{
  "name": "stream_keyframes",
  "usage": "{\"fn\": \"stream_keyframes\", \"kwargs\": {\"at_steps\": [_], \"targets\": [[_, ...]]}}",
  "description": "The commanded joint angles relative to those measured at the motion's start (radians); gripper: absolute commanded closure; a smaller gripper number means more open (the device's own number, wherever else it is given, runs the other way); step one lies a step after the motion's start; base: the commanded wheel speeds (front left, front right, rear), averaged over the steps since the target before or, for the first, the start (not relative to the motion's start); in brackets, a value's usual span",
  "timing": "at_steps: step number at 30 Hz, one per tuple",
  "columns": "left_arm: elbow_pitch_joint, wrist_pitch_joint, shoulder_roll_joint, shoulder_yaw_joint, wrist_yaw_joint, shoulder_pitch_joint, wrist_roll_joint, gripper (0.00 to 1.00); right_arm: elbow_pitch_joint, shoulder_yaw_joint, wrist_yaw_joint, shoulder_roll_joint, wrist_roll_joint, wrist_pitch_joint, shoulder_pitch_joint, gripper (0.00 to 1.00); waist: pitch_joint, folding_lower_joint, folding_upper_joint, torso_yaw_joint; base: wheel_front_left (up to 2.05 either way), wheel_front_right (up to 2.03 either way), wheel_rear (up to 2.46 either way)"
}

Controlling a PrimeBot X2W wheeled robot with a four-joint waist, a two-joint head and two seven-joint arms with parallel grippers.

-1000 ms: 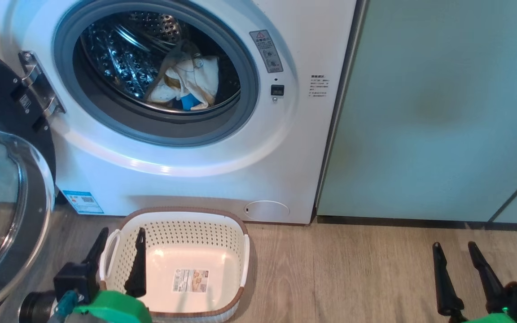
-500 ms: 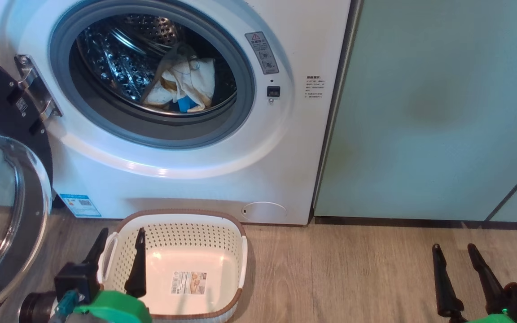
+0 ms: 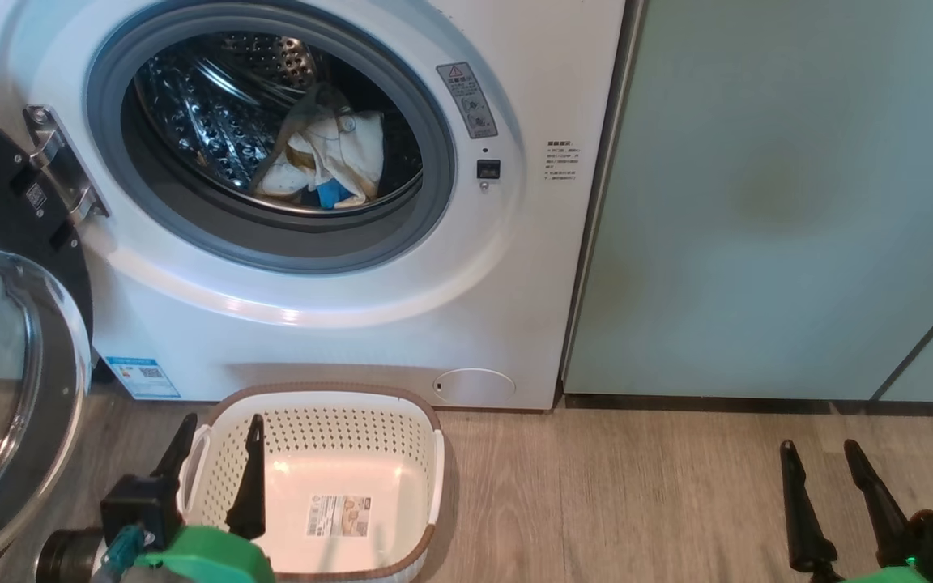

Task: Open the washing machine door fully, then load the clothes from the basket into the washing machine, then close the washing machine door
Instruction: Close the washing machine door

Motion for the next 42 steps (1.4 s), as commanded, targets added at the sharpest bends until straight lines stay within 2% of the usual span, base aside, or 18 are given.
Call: {"fn": "stream_keyframes", "kwargs": {"at_steps": [1,13,31,42], "targets": [[-0.02,-0.004,0.024,0.041,0.007,-0.039,0.008,0.0,-0.037,0.021,-0.003,-0.016,0.001,-0.002,-0.03,0.0,-0.001,0.0,0.0,0.001,0.0,0.0,0.0],[-0.01,-0.001,0.027,0.032,0.013,-0.046,0.013,0.0,-0.033,0.022,-0.003,-0.016,0.003,-0.006,-0.031,0.0,-0.003,0.0,0.0,0.007,-0.35,0.35,0.0],[-0.005,-0.001,0.039,0.024,0.004,-0.052,0.006,0.0,-0.026,0.018,-0.003,-0.016,0.008,-0.012,-0.034,0.0,0.001,0.0,0.0,0.016,-1.72,1.72,0.0],[-0.011,-0.005,0.041,0.023,-0.006,-0.055,0.006,0.0,-0.025,0.013,-0.003,-0.016,0.005,-0.014,-0.036,0.0,0.003,0.0,0.0,0.02,-0.56,0.56,0.0]]}}
